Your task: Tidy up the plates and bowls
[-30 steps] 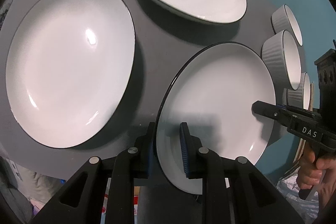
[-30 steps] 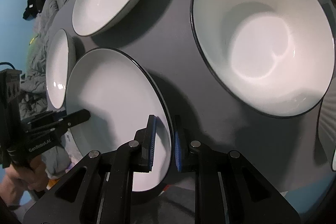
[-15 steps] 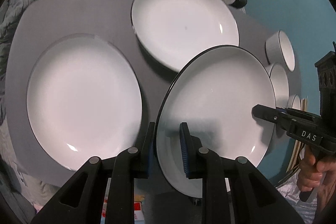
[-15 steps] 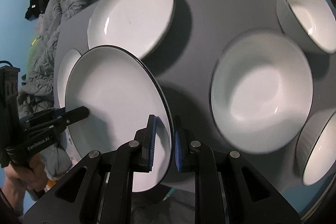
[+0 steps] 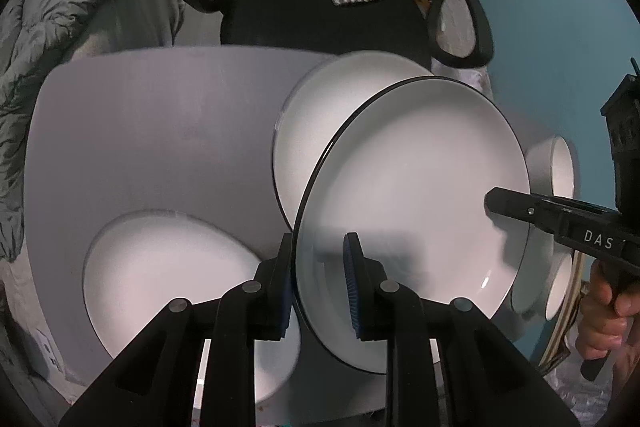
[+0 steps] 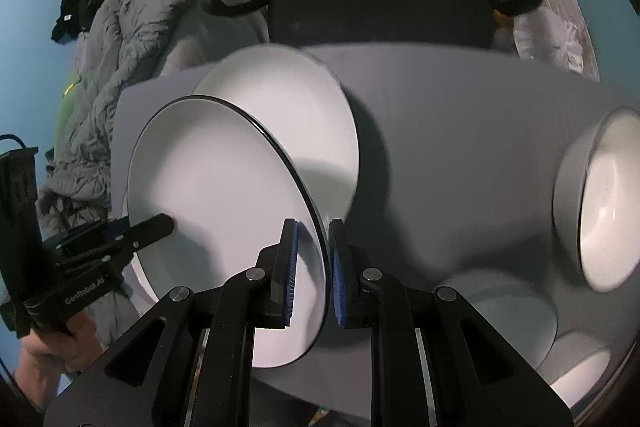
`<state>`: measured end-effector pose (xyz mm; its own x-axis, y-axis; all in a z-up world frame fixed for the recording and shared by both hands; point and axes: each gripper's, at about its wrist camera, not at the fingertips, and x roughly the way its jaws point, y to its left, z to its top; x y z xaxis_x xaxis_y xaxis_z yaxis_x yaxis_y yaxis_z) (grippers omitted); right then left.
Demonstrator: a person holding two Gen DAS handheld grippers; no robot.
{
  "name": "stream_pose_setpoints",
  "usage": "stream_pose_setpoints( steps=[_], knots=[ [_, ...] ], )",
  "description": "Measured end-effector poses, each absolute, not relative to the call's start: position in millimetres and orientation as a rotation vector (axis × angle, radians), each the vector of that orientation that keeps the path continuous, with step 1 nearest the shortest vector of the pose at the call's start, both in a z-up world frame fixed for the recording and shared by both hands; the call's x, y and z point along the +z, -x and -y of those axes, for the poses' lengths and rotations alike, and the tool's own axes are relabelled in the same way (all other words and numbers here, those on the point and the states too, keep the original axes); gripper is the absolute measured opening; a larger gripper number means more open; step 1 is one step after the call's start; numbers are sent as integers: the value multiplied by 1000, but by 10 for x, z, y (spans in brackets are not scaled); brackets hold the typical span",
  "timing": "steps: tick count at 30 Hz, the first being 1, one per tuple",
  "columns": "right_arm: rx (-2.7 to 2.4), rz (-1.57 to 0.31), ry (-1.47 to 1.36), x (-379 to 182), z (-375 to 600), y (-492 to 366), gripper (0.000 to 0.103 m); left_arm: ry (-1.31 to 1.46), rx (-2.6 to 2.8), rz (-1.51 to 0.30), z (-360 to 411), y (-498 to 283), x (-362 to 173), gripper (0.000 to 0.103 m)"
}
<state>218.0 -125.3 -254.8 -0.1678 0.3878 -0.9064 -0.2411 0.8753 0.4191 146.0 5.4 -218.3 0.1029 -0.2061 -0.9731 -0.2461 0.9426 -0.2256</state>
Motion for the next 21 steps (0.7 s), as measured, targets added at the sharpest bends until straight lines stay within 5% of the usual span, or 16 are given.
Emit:
stream_pose_setpoints(
  steps=[21],
  knots=[
    [552,-1741,-131,-2896,1063,-2633,16,325,114,-1546,-315,-1779,-2499,23]
  ],
)
